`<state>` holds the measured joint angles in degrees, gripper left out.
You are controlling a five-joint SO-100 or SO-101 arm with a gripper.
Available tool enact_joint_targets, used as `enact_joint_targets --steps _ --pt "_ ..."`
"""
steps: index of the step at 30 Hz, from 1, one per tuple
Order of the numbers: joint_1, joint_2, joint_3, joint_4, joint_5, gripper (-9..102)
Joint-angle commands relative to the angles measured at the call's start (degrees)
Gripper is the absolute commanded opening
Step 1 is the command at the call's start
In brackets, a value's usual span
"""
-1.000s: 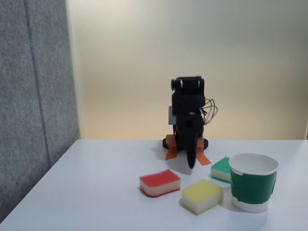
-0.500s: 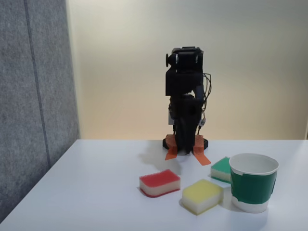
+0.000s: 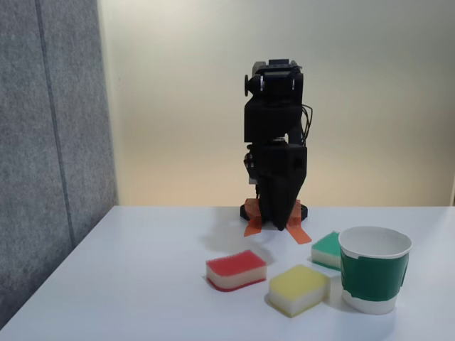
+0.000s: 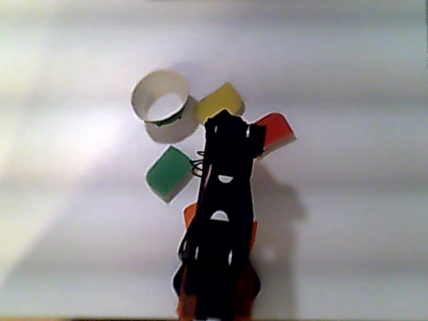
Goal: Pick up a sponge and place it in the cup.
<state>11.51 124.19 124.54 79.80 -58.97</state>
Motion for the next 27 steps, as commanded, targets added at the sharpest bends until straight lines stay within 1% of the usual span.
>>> enact_joint_targets --steps 1,13,27 --pt "2.11 -0.7 -2.9 -0.09 -2.11 0" --pt "7.21 -10.9 -9.23 -0.97 -10.72 0" --pt "10.63 -19.07 -14.33 -0.7 -14.33 0"
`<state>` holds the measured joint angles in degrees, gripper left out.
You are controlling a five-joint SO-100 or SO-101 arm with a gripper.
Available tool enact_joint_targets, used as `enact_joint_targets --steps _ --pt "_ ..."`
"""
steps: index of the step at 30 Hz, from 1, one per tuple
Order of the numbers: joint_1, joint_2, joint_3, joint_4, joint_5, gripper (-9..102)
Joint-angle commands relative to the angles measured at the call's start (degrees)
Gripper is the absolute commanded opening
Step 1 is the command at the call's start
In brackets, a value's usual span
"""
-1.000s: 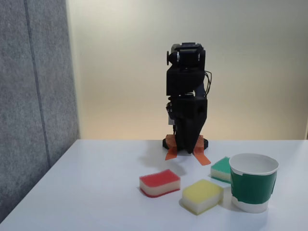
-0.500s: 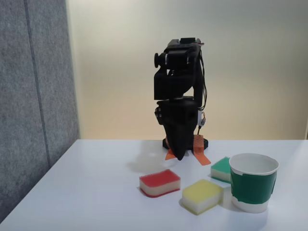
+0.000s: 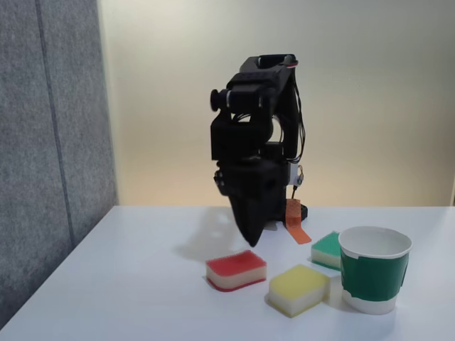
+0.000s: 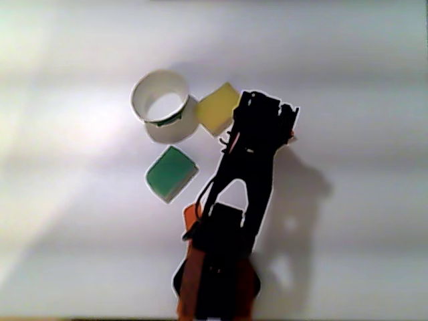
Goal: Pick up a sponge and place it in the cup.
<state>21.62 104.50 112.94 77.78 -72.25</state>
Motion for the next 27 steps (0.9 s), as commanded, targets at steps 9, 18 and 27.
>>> enact_joint_targets --steps 9,18,27 --pt "0.18 -2.2 -7.56 2.81 -2.55 21" --pt "-0.26 -6.15 -9.67 1.41 -2.02 35" --pt "-0.44 -10.02 -8.88 0.35 7.21 38"
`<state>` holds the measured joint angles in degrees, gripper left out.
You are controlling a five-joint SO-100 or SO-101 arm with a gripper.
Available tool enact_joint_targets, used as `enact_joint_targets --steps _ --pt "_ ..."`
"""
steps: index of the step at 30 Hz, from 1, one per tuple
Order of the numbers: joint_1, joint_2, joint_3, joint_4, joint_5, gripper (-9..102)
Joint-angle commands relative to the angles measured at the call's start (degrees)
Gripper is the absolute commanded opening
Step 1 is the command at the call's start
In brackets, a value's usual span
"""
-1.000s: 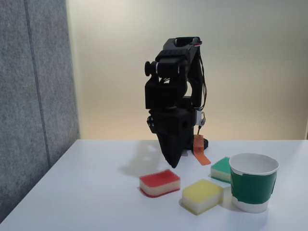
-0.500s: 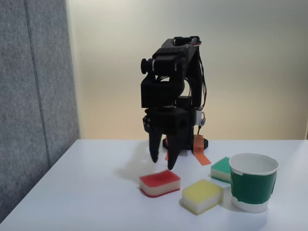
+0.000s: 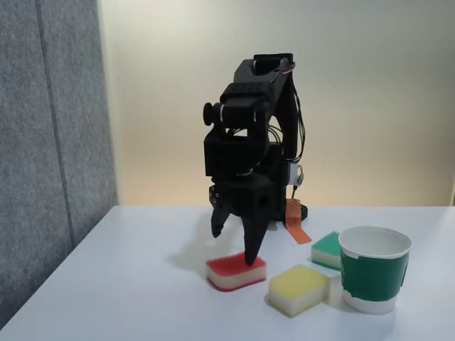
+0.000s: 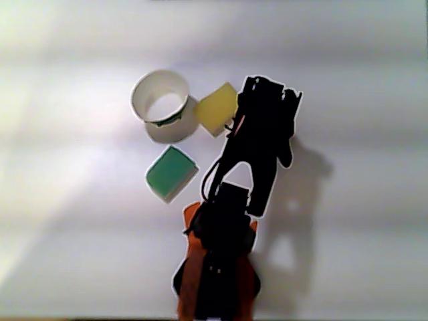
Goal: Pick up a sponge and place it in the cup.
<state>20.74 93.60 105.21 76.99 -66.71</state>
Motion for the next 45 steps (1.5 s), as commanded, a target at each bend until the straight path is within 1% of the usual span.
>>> enact_joint_targets --steps 1,6,11,14,19,22,24,28,36,40,42,45 --pt "0.44 0.53 -1.14 1.58 3.08 38" --pt "0.35 -3.43 -4.39 5.01 7.12 38" --pt "0.53 -10.46 -15.73 12.92 8.09 39" --pt "0.53 -12.04 -19.69 13.97 8.09 38" --pt "0.09 -13.27 -18.54 10.9 8.79 38" --pt "-0.35 -10.11 -12.66 6.59 11.87 38" --pt "-0.53 -8.79 -10.28 6.15 13.36 37" --pt "-0.62 -6.42 -6.68 5.89 14.41 37" --pt "-0.35 -0.26 6.42 -3.25 16.17 37" --pt "-0.35 0.0 8.17 -4.57 15.73 37" --pt "-0.35 -0.26 7.91 -4.57 15.12 35" --pt "-0.44 -0.53 7.73 -5.01 14.59 26"
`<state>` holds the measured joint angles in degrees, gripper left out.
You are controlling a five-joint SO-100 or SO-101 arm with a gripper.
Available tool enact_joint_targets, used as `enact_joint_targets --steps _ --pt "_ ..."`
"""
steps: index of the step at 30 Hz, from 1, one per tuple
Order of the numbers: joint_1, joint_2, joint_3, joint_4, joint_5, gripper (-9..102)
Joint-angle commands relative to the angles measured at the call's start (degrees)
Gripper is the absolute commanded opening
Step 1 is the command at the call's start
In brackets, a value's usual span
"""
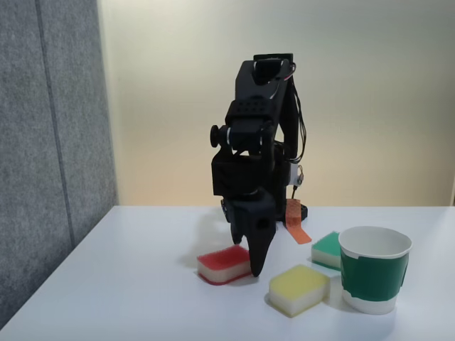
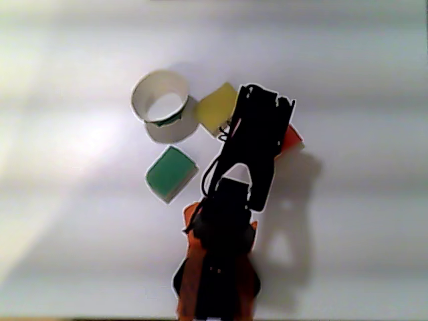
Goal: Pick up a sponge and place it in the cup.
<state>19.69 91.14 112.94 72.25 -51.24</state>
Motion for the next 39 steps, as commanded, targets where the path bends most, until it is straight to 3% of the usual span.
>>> enact_joint_targets --steps 1,5,18,21,25,28,32,39 --pt "0.62 1.93 0.0 -0.44 -0.88 22" --pt "0.62 2.02 0.18 -0.88 -0.53 0" --pt "0.62 5.01 1.49 0.88 0.0 0" --pt "0.44 5.71 2.72 -0.7 0.0 14" --pt "0.44 6.33 2.55 -0.97 -1.32 23" --pt "0.7 6.77 3.25 -3.96 -5.36 41" --pt "0.26 7.29 2.9 -2.72 -5.01 40" --pt "-0.09 11.34 -4.66 7.82 -5.62 43"
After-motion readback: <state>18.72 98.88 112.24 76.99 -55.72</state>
